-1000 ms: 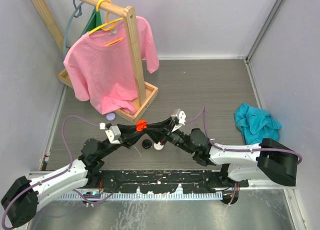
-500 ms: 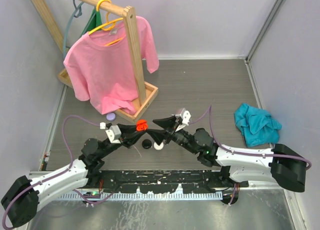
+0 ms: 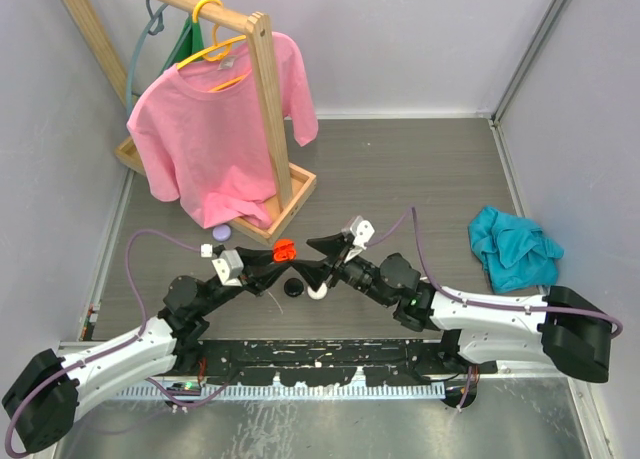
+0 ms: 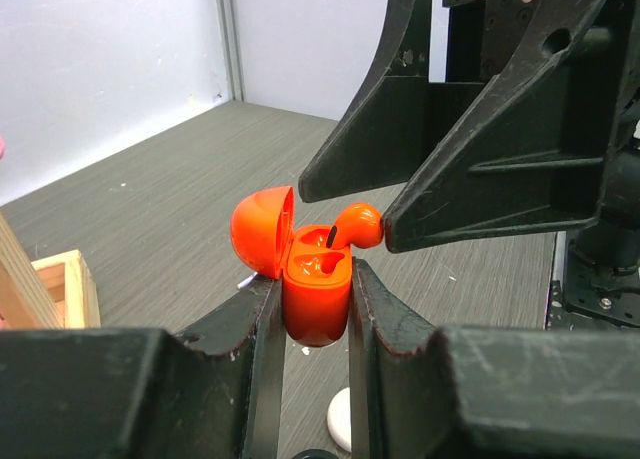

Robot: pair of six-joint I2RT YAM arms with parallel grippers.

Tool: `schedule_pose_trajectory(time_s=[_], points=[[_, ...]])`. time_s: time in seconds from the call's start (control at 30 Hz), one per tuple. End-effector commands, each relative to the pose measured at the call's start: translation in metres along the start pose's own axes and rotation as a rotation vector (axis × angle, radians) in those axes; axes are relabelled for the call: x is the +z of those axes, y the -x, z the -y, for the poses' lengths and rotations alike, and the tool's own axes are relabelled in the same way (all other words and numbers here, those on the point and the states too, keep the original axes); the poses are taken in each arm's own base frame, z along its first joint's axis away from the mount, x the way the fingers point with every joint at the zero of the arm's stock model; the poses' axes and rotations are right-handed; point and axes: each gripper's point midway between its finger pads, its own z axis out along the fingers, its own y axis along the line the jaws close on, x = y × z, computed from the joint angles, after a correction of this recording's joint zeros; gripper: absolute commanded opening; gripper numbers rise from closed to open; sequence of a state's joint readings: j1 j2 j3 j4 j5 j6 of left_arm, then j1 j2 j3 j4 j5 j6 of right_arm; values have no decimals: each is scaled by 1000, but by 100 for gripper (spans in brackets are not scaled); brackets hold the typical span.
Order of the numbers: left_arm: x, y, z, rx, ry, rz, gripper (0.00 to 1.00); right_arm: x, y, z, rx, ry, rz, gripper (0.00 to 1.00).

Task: Insert the wireless bluetooth earbuds into the charging case
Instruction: Adjust the earbud at the center of the board.

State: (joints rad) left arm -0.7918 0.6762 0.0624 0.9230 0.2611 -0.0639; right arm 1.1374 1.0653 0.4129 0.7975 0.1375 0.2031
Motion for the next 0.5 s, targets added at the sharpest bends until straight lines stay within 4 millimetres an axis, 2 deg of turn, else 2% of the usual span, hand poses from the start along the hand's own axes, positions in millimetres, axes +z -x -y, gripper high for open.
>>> schedule_pose_trajectory(time_s=[0.0, 0.27, 0.47], points=[[5, 28, 2, 31, -16, 90, 0, 9, 24, -3, -8, -11, 56, 68], [5, 30, 4, 33, -25, 96, 0, 4, 24, 19, -18, -132, 57, 68], [6, 29, 8, 33, -52, 92, 0, 4, 24, 25, -35, -164, 35, 67]])
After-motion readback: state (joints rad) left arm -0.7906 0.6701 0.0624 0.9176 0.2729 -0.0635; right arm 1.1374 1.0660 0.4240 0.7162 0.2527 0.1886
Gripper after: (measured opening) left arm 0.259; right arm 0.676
